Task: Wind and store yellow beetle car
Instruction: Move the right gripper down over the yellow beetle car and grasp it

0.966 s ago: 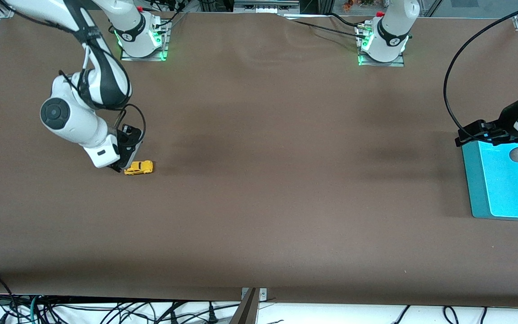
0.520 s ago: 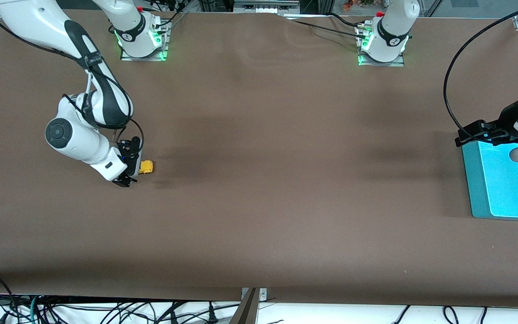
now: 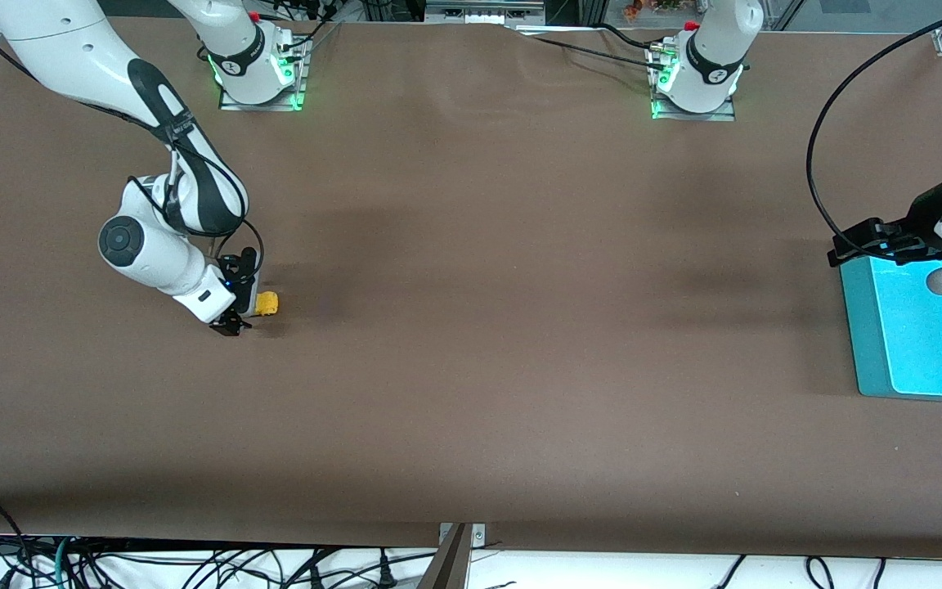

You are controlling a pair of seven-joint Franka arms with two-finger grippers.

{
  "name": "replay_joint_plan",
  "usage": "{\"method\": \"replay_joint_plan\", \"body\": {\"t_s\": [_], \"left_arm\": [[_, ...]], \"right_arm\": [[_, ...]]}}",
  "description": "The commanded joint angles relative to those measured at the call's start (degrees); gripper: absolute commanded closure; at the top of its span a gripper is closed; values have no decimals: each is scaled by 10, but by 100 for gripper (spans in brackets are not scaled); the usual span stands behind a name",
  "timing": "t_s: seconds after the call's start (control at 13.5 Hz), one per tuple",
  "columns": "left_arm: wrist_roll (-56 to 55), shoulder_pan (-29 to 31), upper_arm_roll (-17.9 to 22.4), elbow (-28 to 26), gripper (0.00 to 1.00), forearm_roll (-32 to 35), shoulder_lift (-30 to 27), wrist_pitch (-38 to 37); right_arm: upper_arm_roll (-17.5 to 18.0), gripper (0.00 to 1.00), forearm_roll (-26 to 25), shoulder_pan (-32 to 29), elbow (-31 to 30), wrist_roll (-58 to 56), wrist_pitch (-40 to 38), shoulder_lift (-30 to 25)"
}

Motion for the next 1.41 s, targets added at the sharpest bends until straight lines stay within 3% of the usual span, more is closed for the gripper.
{"method": "replay_joint_plan", "body": {"t_s": [0.0, 0.15, 0.45, 0.67, 0.74, 1.34], "left_arm": [[13, 6, -2, 14, 0, -16, 5, -3], [13, 6, -2, 14, 0, -16, 5, -3], [12, 6, -2, 14, 0, -16, 5, -3], [13, 6, -2, 14, 0, -16, 6, -3], [12, 6, -2, 14, 0, -16, 6, -3], [12, 5, -2, 14, 0, -16, 5, -3]], "right_arm": [[2, 1, 2, -4, -20, -11, 13, -19], [2, 16, 2, -4, -27, -11, 19, -22], [2, 55, 2, -4, -36, -10, 31, -25], [4, 76, 2, -3, -36, -9, 31, -25], [6, 79, 2, -3, -35, -4, 31, -25], [20, 79, 4, 10, -31, 8, 55, -15]]}}
